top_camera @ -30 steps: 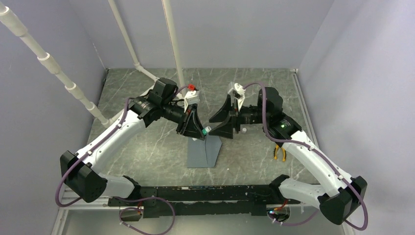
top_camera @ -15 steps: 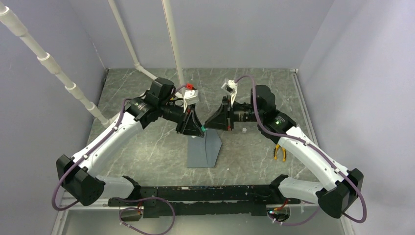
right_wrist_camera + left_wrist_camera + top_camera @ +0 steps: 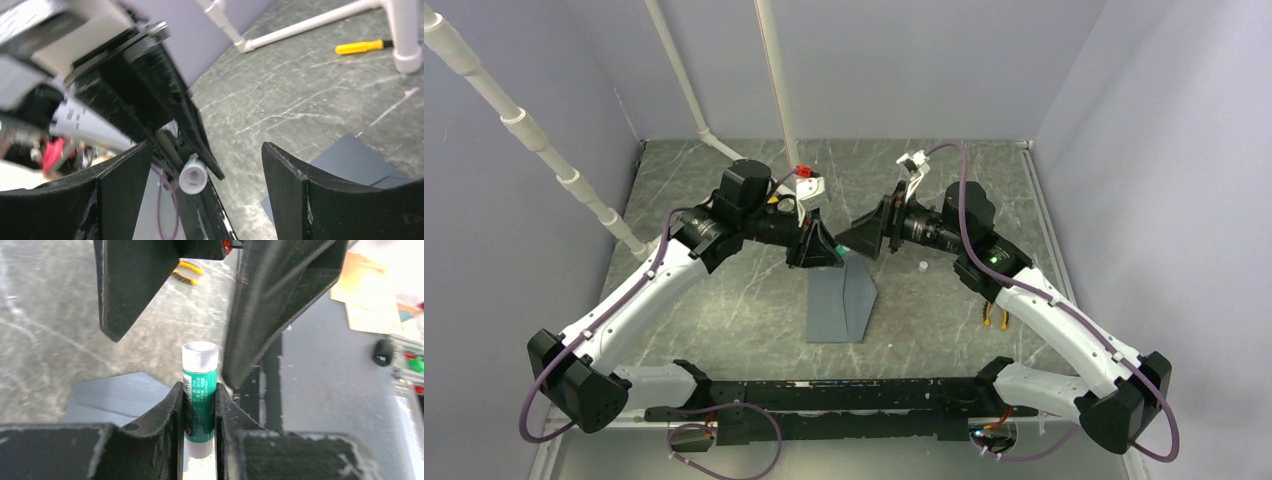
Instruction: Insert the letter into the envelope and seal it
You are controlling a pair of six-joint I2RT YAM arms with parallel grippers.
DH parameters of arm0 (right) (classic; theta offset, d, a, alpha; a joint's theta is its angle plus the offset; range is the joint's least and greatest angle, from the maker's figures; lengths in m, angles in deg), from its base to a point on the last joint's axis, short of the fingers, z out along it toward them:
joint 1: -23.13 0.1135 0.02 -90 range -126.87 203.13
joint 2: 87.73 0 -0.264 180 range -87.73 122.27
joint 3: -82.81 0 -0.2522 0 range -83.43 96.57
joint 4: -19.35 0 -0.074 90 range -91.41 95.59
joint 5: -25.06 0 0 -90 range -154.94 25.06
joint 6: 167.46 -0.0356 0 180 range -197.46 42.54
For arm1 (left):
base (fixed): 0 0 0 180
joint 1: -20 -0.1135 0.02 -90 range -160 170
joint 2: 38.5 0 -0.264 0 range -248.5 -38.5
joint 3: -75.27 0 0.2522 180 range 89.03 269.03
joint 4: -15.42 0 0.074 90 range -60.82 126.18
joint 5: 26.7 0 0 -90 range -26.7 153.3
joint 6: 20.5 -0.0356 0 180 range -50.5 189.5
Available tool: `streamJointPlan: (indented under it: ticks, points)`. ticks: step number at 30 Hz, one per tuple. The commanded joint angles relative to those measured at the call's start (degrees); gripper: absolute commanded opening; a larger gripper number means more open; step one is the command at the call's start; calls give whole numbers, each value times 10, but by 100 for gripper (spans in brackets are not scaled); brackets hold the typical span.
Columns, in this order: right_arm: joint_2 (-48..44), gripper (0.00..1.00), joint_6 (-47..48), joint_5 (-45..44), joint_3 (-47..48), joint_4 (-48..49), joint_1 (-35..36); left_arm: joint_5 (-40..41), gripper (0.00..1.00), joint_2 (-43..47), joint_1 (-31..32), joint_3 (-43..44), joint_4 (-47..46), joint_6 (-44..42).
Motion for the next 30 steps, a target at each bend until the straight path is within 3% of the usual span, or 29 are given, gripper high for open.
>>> streamJointPlan:
  ticks: [1, 4, 10, 13, 17, 21, 27, 30]
  points:
    - [-41, 83, 192, 180, 14, -17, 1, -139, 2, -8, 5, 32, 18, 23]
    - [-51, 78, 249, 240, 7, -39, 1, -183, 2, -17, 6, 47, 45, 11]
    - [-41, 42, 265, 237, 31, -60, 1, -194, 2, -32, 7, 60, 60, -5]
    - [-26, 18, 241, 226, 43, -52, 1, -189, 2, -37, 9, 61, 59, -7]
    - [-14, 2, 183, 186, 42, -17, 1, -157, 2, -31, 12, 56, 50, -14]
    - [-1, 0, 79, 122, 43, 14, 1, -64, 2, -11, 12, 48, 45, -28]
    - [10, 0, -107, -88, 38, 5, 5, 120, 2, 13, 13, 21, 23, -74]
    - [11, 0, -151, -126, 23, 22, 5, 138, 2, 15, 15, 20, 24, -87]
